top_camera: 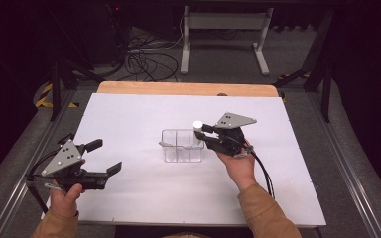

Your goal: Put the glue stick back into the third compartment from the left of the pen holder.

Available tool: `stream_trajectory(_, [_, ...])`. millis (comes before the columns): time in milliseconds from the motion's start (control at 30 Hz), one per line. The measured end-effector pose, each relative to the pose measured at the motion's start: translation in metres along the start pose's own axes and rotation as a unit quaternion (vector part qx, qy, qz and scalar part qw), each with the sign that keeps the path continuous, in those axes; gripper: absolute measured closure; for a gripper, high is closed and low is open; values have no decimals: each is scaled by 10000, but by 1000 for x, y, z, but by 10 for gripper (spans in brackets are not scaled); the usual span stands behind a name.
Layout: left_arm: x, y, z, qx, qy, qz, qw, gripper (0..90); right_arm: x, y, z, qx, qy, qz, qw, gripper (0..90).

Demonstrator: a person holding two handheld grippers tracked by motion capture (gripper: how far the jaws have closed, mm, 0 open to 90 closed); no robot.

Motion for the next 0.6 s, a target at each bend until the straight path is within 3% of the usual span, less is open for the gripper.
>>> stream_trajectory(267, [0,0,0,6,-6,-14,10000,86,-5,-5,-2,-114,22,71,9999,664])
stream_trajectory(400, [0,0,0,25,-12,-17,10000,86,-2,-5,-9,-290,16,-27,9996,478])
stream_trajectory(600, [-1,0,0,28,-18,-10,10000,86,5,-5,-15,-379,-76,-61,9992,335])
Point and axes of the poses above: each handheld gripper's, and its own axes: x roughly backward along the jaws, y roughly out of its top, z roughly to its left, the point moved 7 cm from there along -x, roughly forward along the jaws, and after that the axes turned 7 degrees about -x, right-handed, at the moved point
